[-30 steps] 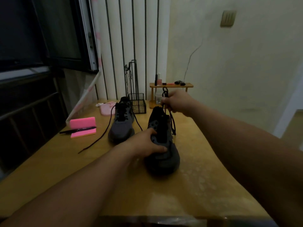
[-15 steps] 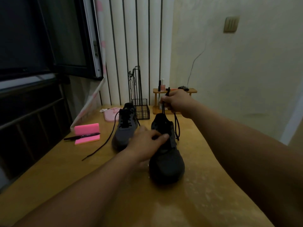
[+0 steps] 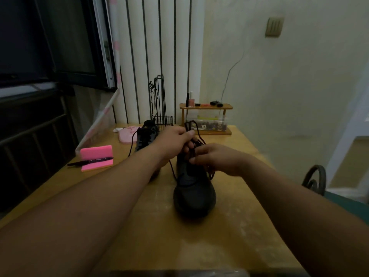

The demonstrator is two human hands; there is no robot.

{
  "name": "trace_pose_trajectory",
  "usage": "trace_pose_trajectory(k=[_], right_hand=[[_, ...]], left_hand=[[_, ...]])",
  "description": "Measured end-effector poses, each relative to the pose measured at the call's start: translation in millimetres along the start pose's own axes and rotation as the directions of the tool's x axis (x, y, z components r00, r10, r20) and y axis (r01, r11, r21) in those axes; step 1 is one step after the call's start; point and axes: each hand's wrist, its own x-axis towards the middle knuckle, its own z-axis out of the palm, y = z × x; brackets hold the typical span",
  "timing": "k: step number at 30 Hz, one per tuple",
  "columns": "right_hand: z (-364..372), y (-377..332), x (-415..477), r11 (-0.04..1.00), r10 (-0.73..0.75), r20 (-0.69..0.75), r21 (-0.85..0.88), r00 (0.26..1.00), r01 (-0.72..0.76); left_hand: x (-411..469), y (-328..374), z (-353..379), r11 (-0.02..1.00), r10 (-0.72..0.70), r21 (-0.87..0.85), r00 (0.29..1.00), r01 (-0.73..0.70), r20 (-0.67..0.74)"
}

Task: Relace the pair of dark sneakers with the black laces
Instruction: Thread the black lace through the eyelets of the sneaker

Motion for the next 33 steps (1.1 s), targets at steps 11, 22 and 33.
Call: trace_pose_trajectory(k=[11, 22, 33], right_hand=[[16, 9, -2, 0.998, -0.062, -0.164, -0.011, 0.984, 0.061], [-7, 0, 22, 0.957, -0.069, -0.422, 0.229, 0.904, 0.18], [15, 9, 17, 0.709, -0.032, -0.244, 0.678, 0.969, 0.194]], left_hand=[[-7, -55, 1, 0.951, 0.095, 0.289, 0.993, -0.111, 0.07], [-11, -58, 2, 0.891, 0.157, 0.407, 0.978, -0.2, 0.137], [-12, -61, -1, 0.98, 0.109, 0.163, 0.992, -0.117, 0.057]])
